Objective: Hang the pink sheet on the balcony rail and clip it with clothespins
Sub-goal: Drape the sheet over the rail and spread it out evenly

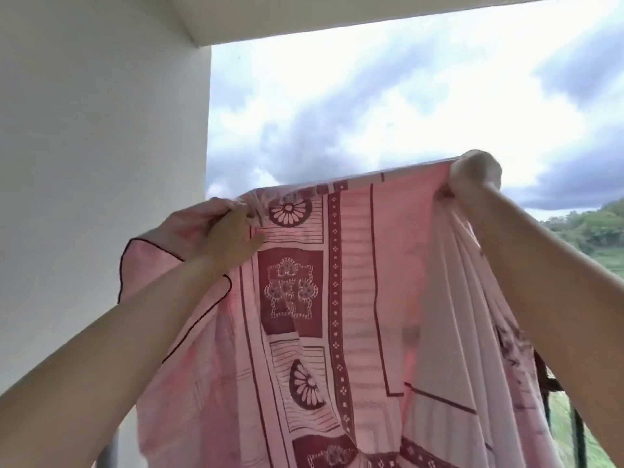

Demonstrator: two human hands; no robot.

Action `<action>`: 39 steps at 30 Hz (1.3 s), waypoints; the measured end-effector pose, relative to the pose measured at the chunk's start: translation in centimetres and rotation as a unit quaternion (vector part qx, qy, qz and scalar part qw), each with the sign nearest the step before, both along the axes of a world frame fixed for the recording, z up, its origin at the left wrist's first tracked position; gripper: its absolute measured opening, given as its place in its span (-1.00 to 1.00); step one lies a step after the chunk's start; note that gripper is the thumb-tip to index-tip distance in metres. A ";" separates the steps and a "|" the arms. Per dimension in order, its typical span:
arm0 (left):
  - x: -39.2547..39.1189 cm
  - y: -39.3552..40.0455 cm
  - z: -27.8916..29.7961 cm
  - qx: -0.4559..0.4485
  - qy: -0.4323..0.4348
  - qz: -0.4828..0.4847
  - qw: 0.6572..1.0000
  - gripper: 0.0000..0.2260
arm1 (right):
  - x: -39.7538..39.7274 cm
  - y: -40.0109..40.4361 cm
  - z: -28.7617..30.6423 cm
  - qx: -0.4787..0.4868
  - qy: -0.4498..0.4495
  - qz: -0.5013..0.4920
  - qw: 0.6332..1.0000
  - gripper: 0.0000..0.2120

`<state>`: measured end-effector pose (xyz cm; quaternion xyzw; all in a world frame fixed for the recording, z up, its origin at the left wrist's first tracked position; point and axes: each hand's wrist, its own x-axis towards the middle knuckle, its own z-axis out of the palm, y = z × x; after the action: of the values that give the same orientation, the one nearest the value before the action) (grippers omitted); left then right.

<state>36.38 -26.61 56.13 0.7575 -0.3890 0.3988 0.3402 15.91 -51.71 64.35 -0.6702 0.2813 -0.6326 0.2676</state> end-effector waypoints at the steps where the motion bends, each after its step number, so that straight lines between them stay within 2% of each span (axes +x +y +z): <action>1: 1.1 -0.2 -0.1 0.050 0.014 0.004 0.999 -0.69 | 0.8 0.1 -0.5 -0.008 -0.008 0.001 1.000 -0.74; 4: 3.3 -0.3 -0.6 0.138 0.057 -0.011 0.989 -0.47 | 3.1 1.3 -3.7 -0.097 0.059 -0.045 0.993 -0.75; 6: 4.3 -0.3 -1.1 0.185 0.071 -0.022 0.980 -0.38 | 4.7 2.0 -6.0 -0.151 0.156 -0.038 0.975 -0.73; 8: 5.3 -0.5 -1.5 0.233 0.071 -0.006 0.970 -0.33 | 6.4 1.9 -7.9 -0.175 0.287 -0.033 0.941 -0.61; 10: 6.0 -0.9 -1.8 0.228 0.022 0.049 0.972 -0.32 | 7.4 1.1 -9.0 -0.198 0.374 -0.054 0.905 -0.41; 13: 6.1 -0.7 -0.8 0.187 -0.091 0.114 0.971 -0.27 | 6.5 0.6 -8.5 -0.239 0.370 -0.108 0.891 -0.17; 17: 5.8 -0.4 1.9 0.180 -0.161 0.122 0.963 -0.02 | 5.2 1.2 -5.5 -0.322 0.338 -0.147 0.872 -0.06; 21: 5.6 -1.5 7.0 0.113 -0.233 0.192 0.946 -0.04 | 5.7 1.0 0.8 -0.357 0.313 -0.178 0.862 -0.01; 23: 5.6 -2.7 9.2 0.081 -0.232 0.216 0.945 -0.14 | 7.0 0.7 3.8 -0.365 0.312 -0.196 0.855 -0.02; 26: 8.8 -6.0 9.1 0.091 -0.170 0.227 0.954 -0.25 | 10.0 -0.9 4.8 -0.338 0.373 -0.183 0.844 -0.06; 28: 11.1 -7.7 7.1 0.191 -0.038 0.174 0.965 -0.18 | 12.7 -3.2 2.2 -0.285 0.458 -0.143 0.830 -0.09; 29: 11.7 -8.1 5.7 0.291 0.060 0.138 0.945 -0.16 | 14.0 -4.3 0.0 -0.251 0.510 -0.121 0.814 -0.09; 31: 12.4 -8.6 2.5 0.479 0.240 0.089 0.839 -0.26 | 16.3 -6.3 -4.6 -0.165 0.638 -0.079 0.748 -0.14; 32: 12.4 -8.7 1.1 0.538 0.306 0.073 0.782 -0.34 | 17.0 -6.7 -6.3 -0.100 0.716 -0.052 0.689 -0.22; 33: 12.4 -8.7 -0.2 0.568 0.356 0.053 0.740 -0.40 | 17.6 -6.8 -7.3 -0.010 0.784 -0.022 0.620 -0.30; 34: 12.6 -8.6 -1.3 0.577 0.386 0.038 0.719 -0.43 | 18.0 -6.7 -7.9 0.062 0.824 0.004 0.564 -0.37; 35: 12.3 -8.5 -1.8 0.574 0.395 0.021 0.717 -0.45 | 18.1 -6.3 -8.0 0.087 0.835 0.022 0.542 -0.40; 37: 11.7 -7.7 -1.6 0.556 0.374 0.003 0.742 -0.53 | 18.8 -5.8 -7.9 0.045 0.827 0.045 0.559 -0.44; 39: 10.6 -6.9 -0.8 0.523 0.336 -0.023 0.783 -0.64 | 19.5 -4.6 -8.3 0.005 0.825 0.059 0.562 -0.45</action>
<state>47.01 -33.50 55.35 0.8962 -0.4160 -0.1537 0.0104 35.45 -56.28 56.00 -0.9139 0.3421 0.2146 -0.0411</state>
